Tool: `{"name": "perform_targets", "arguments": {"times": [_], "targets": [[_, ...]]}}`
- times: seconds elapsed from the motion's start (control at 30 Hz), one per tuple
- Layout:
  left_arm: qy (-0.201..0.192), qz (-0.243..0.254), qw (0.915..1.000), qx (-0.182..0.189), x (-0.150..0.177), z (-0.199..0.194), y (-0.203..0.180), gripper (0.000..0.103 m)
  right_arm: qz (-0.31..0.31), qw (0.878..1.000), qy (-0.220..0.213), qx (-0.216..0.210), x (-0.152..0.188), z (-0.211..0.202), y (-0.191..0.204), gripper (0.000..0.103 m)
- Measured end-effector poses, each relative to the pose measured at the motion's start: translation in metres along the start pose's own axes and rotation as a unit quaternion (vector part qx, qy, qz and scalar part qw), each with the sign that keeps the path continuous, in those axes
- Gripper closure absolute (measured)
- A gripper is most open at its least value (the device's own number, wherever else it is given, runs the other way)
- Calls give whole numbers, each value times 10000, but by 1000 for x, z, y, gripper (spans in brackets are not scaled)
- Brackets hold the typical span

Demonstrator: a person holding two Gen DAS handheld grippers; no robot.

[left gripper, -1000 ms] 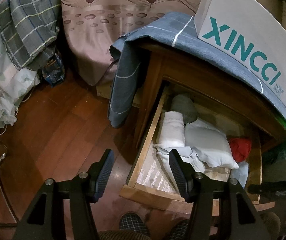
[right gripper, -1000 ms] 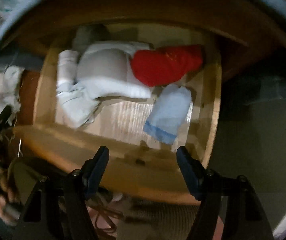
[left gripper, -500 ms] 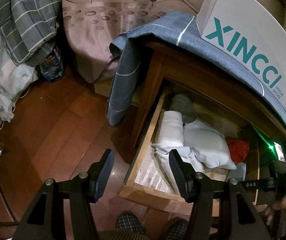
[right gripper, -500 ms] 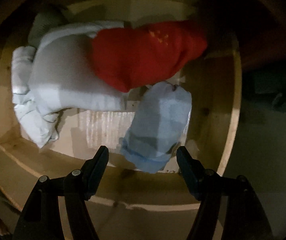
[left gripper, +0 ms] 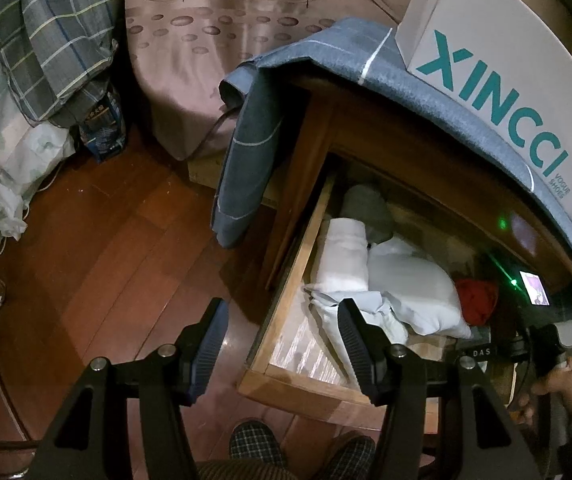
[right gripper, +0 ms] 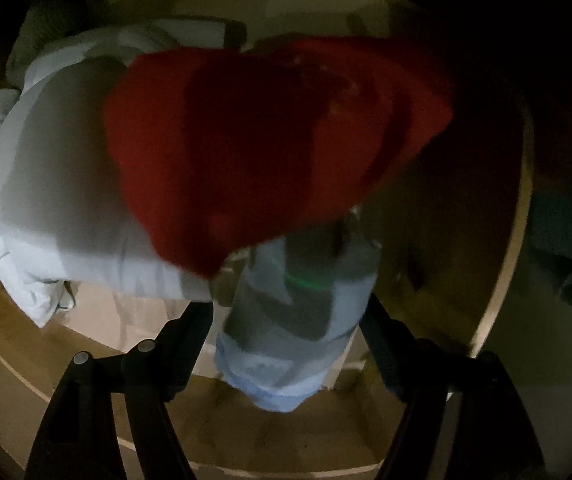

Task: Take underwear out of drawer

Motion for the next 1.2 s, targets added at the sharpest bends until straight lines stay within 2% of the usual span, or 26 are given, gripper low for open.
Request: {"name": "perform_targets", "arguments": {"times": [0.07, 0.17, 0.33, 0.53, 0.67, 0.73, 0.9, 0.97, 1.0, 1.13, 1.2], "targets": [[42, 17, 10000, -31, 0, 2, -1, 45, -68, 10000, 44, -18, -2, 1, 3, 31], [94, 6, 9999, -35, 0, 3, -2, 45, -147, 9999, 21, 63, -1, 1, -2, 49], [255, 53, 9997, -30, 3, 8, -4, 45, -191, 9997, -137, -103, 5, -6, 0, 59], [528, 265, 9983, -24, 8, 18, -11, 45, -30, 9975, -619, -338, 21, -35, 1, 60], [781, 471, 9958, -41, 12, 26, -19, 45, 166, 9918, -1100, -630, 36, -55, -4, 60], [890, 572, 9944, -45, 14, 29, -22, 45, 180, 9884, -1364, -643, 46, -65, -7, 61], [1180, 811, 9897, 3, 20, 39, -39, 45, 173, 9749, -2149, -555, 75, -95, -7, 61], [1399, 818, 9868, 58, 23, 46, -47, 45, 186, 9691, -2408, -501, 85, -94, -9, 61], [1515, 806, 9851, 113, 24, 49, -51, 44, 226, 9652, -2558, -492, 102, -93, -11, 61], [2035, 595, 9770, 222, 30, 68, -64, 43, 448, 9541, -2887, -664, 114, -102, -28, 61], [2057, 641, 9764, 125, 30, 73, -72, 43, 614, 9484, -2993, -845, 110, -101, -31, 61]]}}
Point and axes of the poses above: each gripper's, at about its wrist camera, not at the fingertips, and z roughly the way its jaws point, y to its left, x to its underside, the point moved 3 cm from there along z, roughly the way its jaws point, and after that the axes turned 15 degrees about -z, right-handed, at the moved point
